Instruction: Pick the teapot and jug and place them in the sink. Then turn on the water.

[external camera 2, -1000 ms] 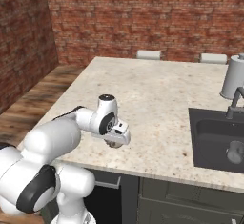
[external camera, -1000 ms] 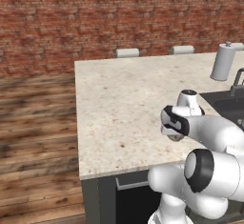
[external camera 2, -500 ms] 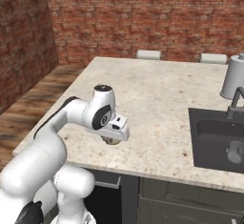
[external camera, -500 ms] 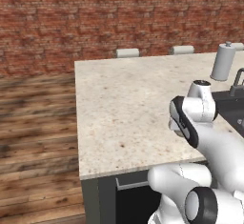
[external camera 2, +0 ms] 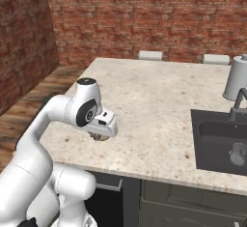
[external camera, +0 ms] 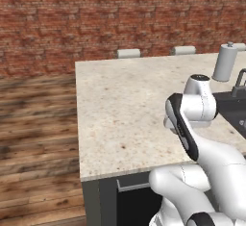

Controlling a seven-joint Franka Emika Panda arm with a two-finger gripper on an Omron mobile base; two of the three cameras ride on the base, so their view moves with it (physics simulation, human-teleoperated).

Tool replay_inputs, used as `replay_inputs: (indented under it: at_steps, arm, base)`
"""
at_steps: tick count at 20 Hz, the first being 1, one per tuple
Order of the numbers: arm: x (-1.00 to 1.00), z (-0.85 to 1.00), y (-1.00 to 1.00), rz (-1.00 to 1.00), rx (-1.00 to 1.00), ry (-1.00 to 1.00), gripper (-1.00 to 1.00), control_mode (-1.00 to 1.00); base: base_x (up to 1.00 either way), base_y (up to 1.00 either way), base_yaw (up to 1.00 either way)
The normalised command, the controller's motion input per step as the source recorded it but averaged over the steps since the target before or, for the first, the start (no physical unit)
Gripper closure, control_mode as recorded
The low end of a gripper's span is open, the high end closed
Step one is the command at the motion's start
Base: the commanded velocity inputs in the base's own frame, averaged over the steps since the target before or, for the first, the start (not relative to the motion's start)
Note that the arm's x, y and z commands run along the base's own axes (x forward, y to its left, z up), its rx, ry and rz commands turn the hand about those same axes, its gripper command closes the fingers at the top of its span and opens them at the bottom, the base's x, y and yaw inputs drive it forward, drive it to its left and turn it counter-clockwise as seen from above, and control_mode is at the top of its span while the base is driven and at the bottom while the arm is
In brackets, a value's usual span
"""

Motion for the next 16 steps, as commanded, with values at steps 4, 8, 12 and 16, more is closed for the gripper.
replay_inputs:
  at_steps: [4,8,12,16]
  arm:
    - [-0.04,0.37,0.37,0.00,0.00,0.03,1.00,-1.00]
    - [-0.04,0.30,0.24,0.00,0.00,0.13,1.00,-1.00]
    - [0.00,0.00,0.00,0.00,0.00,0.00,1.00,1.00]
    - [0.00,0.00,0.00,0.00,0.00,0.00,1.00,1.00]
  base:
    - [0.00,0.00,0.00]
    - [0.00,0.00,0.00]
    - [-0.32,-0.31,0.00]
    - [-0.55,-0.93,0.02]
